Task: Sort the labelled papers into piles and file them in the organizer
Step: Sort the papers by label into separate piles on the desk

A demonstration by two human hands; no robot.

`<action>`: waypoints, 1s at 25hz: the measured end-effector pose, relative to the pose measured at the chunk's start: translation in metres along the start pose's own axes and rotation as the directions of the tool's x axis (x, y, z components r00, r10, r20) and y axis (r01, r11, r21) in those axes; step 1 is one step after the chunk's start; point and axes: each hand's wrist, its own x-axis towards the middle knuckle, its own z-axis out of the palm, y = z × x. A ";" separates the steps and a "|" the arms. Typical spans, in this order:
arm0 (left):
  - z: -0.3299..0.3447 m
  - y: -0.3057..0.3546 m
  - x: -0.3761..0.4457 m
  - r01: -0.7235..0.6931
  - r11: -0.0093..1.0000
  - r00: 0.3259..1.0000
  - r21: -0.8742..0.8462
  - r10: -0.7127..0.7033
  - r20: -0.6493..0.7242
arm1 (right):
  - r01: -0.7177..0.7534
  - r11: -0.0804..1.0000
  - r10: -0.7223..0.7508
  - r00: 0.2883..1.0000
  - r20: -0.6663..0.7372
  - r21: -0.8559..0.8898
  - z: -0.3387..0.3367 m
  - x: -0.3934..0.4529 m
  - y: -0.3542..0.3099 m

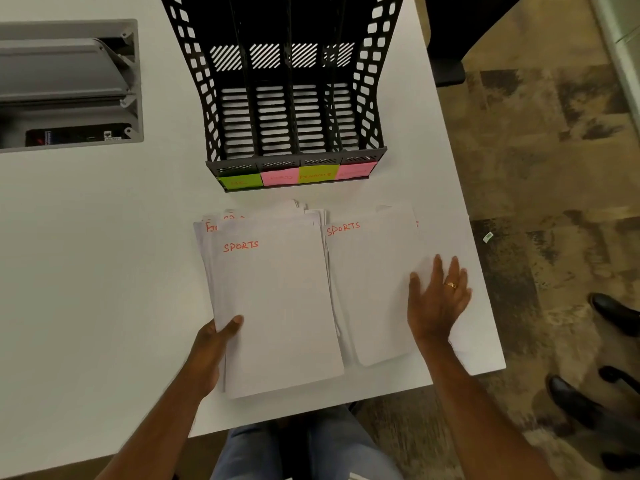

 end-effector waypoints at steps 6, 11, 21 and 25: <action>0.001 0.001 0.000 0.000 1.000 1.000 0.012 0.000 -0.006 | -0.177 0.970 0.151 0.976 0.156 0.165 0.007 -0.001 0.004; 0.001 0.000 0.000 -0.008 1.000 1.000 0.018 0.008 -0.002 | -0.121 0.965 0.108 0.992 0.065 0.232 0.010 0.008 0.010; 0.001 -0.001 -0.002 0.007 1.000 1.000 -0.030 -0.006 0.026 | 0.041 0.983 -0.030 0.998 -0.062 0.178 -0.004 0.003 -0.011; -0.001 -0.004 0.000 0.054 0.995 0.999 -0.084 -0.053 0.009 | 0.096 0.827 -0.189 0.975 0.113 0.553 -0.009 -0.058 -0.098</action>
